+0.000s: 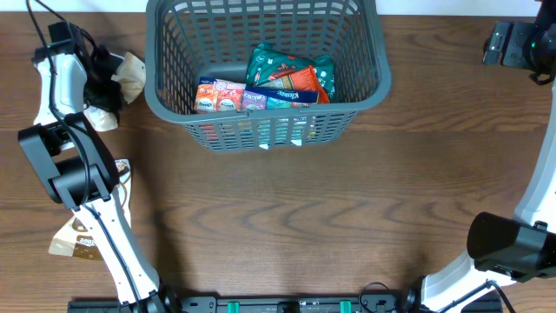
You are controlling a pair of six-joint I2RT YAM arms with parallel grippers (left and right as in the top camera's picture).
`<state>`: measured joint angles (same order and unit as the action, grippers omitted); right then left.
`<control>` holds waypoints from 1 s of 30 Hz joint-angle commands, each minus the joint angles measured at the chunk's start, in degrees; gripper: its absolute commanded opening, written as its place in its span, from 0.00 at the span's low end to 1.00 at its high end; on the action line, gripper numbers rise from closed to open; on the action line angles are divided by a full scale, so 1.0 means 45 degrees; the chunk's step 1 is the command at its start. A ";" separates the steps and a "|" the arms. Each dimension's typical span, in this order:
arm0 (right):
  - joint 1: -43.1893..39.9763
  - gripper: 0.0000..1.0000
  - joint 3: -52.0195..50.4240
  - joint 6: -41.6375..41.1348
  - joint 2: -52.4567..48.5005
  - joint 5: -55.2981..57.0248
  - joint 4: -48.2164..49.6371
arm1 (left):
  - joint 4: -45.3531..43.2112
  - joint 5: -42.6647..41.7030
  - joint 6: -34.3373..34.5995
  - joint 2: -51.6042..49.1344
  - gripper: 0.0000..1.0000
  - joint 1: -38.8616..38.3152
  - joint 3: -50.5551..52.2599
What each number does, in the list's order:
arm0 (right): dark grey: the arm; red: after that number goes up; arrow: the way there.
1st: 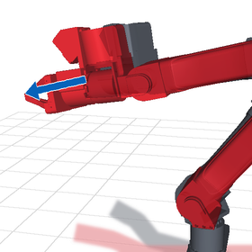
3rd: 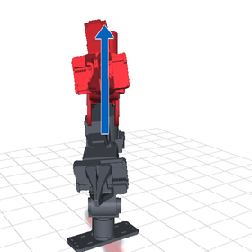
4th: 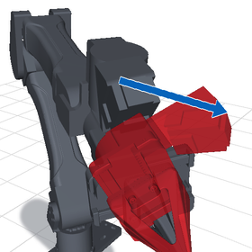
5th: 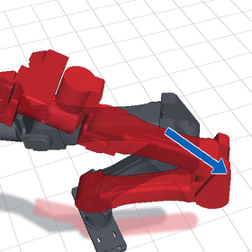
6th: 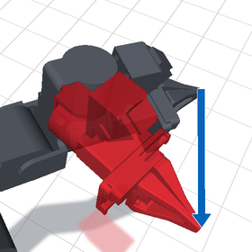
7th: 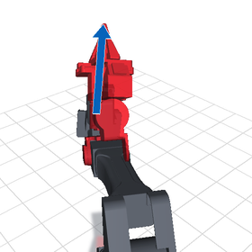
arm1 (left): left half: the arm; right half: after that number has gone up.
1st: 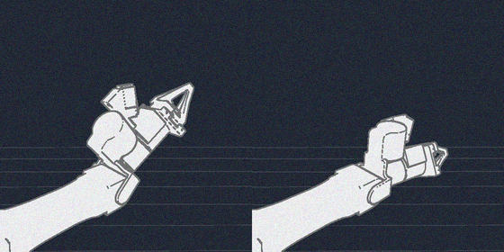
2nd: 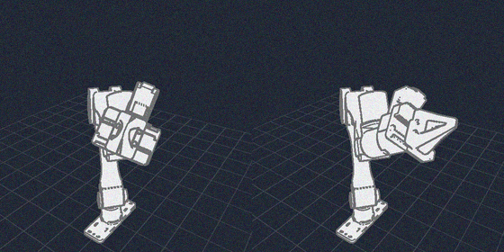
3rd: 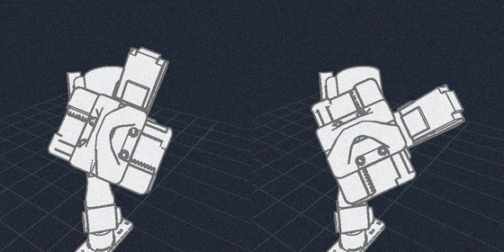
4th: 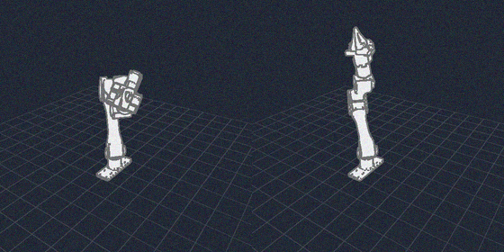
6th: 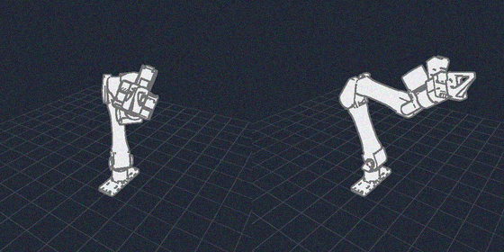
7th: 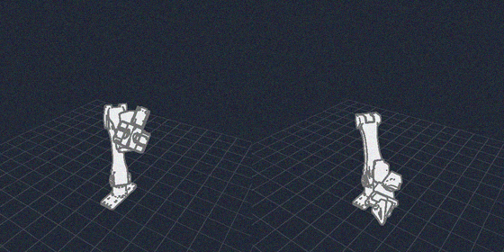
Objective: Pack container
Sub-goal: 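Grasp the crumpled white paper bag with the left gripper, then lift the paper bag into the basket and open the left gripper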
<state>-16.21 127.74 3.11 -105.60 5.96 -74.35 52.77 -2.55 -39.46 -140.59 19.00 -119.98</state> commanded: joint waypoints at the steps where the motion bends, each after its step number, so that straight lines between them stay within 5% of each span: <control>1: 0.0034 0.99 -0.0019 -0.0204 0.0010 0.0068 -0.0015 | 0.0597 -0.0204 0.2166 0.0675 0.19 -0.0223 0.0058; 6: 0.0005 0.99 -0.0019 0.0194 0.0010 0.0078 -0.0019 | 0.1724 -0.0209 0.3638 0.2837 0.06 -0.0350 0.0058; 15: -0.0019 0.99 -0.0019 0.0423 0.0010 0.0277 -0.0053 | 0.1860 -0.0296 0.5809 0.7796 0.06 -0.0393 0.0019; 20: -0.0073 0.99 -0.0019 0.0661 0.0010 0.0301 -0.0049 | 0.0889 -0.1195 0.5688 1.0244 0.06 -0.1321 0.0015; 25: -0.0073 0.99 -0.0019 0.0661 0.0010 0.0291 -0.0097 | 0.0325 -0.1681 0.2924 1.1098 0.06 -0.3978 0.0015; 30: -0.0073 0.99 -0.0019 0.0743 0.0010 0.0291 -0.0155 | 0.0330 -0.1671 -0.2288 1.0384 0.05 -0.6951 0.0015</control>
<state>-16.23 127.74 5.28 -105.60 6.50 -74.96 54.02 -8.86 -32.10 -90.63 -7.16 -119.72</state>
